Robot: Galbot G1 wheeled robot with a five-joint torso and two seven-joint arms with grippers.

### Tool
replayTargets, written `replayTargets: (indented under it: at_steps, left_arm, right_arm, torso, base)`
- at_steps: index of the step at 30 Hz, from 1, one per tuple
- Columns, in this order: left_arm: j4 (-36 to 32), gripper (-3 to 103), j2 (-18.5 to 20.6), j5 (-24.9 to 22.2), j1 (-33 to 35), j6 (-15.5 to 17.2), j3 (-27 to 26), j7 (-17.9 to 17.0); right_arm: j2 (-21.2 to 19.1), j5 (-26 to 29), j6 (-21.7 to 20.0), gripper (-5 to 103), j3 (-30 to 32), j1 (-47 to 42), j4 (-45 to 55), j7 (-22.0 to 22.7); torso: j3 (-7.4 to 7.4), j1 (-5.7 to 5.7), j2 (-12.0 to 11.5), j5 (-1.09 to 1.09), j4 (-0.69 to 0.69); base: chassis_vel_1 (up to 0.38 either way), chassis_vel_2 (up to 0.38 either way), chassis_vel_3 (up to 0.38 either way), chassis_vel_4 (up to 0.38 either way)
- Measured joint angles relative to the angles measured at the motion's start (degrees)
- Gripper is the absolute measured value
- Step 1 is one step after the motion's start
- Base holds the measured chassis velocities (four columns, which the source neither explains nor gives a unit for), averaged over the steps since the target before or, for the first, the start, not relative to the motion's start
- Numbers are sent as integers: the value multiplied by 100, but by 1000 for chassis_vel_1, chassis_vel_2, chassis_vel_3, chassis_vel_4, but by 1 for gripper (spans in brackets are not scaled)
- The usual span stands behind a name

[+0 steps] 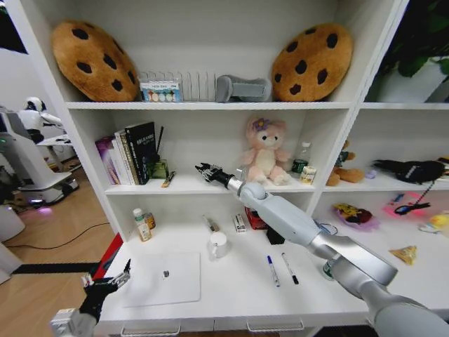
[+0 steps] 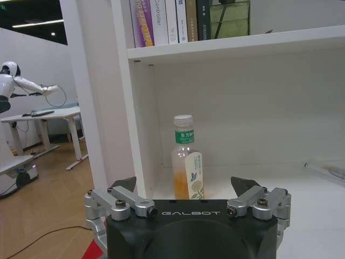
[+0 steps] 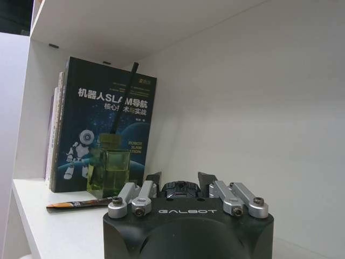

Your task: Organize the objects on the table.

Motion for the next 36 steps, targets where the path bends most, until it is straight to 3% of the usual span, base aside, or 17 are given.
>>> replayTargets:
  at_steps: [6, 13, 25, 34, 36]
  left_arm:
    - [-10, 99, 72, -38, -22, 11, 0, -22]
    - [-73, 99, 108, -61, -19, 17, -16, -37]
    - [-157, 99, 56, -64, 8, 18, -35, -52]
    - [-145, 99, 37, -51, 5, 12, -33, -54]
    - [-142, 99, 37, -52, 6, 11, -33, -54]
  right_arm:
    - [-544, 44, -131, 37, 242, -268, 599, 82]
    - [-917, 18, -206, 37, 487, -638, 979, 134]
    - [-1070, 5, -416, 37, 541, -875, 1244, 249]
    - [-1087, -21, -841, 36, 593, -929, 1295, 428]
    - [-1083, -20, -875, 41, 593, -922, 1295, 456]
  torso:
    - [0, 0, 0, 1, 0]
    - [0, 0, 0, 1, 3]
    - [0, 0, 0, 0, 3]
    - [-2, -1, 2, 0, 4]
    - [-2, -1, 2, -1, 3]
  base:
    - [0, 0, 0, 0]
    - [0, 0, 0, 0]
    - [0, 0, 0, 0]
    - [0, 0, 0, 0]
    - [0, 0, 0, 0]
